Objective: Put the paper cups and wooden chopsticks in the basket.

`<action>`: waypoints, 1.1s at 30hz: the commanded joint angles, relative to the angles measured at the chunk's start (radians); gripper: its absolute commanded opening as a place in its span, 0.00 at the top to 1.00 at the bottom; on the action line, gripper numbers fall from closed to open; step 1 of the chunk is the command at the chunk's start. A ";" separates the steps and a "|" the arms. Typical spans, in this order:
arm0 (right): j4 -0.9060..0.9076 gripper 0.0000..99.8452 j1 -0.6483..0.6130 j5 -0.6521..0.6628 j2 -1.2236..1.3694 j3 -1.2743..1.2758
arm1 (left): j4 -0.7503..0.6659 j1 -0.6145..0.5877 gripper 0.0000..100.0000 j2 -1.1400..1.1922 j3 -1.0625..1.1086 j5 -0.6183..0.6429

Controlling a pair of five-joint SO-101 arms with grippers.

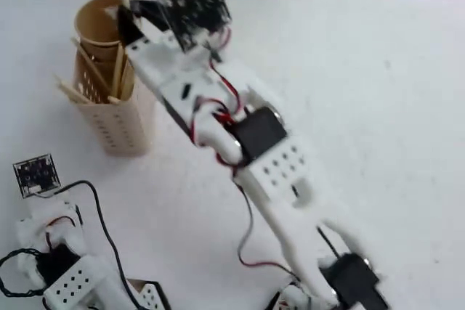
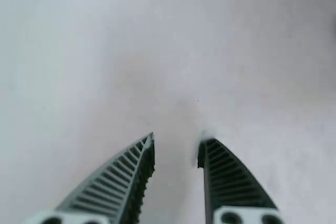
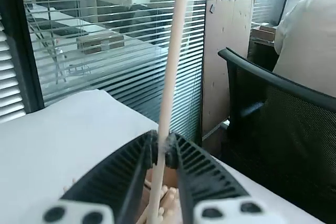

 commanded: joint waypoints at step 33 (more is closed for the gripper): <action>0.716 0.97 -0.031 -0.133 0.223 -0.598 | 0.002 0.010 0.85 0.005 -0.005 -0.009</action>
